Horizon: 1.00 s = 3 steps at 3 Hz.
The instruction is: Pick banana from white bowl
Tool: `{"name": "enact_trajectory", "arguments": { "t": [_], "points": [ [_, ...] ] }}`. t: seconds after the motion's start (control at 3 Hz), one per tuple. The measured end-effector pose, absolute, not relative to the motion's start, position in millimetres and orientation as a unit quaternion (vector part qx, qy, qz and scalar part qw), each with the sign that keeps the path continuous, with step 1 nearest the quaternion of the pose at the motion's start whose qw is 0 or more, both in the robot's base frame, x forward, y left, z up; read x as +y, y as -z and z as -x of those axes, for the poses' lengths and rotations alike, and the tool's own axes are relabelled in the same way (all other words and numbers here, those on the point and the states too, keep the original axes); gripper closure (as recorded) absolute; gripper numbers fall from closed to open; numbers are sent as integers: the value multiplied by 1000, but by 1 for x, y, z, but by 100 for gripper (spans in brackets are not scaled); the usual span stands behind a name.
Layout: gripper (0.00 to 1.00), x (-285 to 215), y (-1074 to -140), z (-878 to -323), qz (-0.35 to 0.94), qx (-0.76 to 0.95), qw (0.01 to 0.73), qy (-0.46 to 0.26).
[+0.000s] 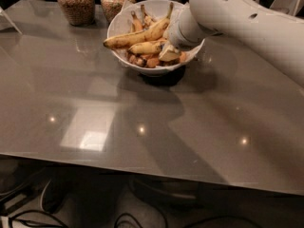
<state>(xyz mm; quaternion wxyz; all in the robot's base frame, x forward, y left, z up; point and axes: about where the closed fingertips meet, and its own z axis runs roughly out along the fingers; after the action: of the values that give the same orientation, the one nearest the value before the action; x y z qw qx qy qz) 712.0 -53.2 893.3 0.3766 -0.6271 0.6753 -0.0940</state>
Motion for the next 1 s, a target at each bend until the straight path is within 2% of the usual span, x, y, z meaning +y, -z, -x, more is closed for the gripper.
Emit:
{"name": "enact_trajectory", "arguments": {
  "t": [0.33, 0.67, 1.0],
  "points": [
    [65, -53, -891, -712, 625, 679, 374, 87],
    [88, -54, -895, -707, 624, 678, 381, 77],
    [100, -57, -910, -697, 625, 668, 396, 73]
  ]
}}
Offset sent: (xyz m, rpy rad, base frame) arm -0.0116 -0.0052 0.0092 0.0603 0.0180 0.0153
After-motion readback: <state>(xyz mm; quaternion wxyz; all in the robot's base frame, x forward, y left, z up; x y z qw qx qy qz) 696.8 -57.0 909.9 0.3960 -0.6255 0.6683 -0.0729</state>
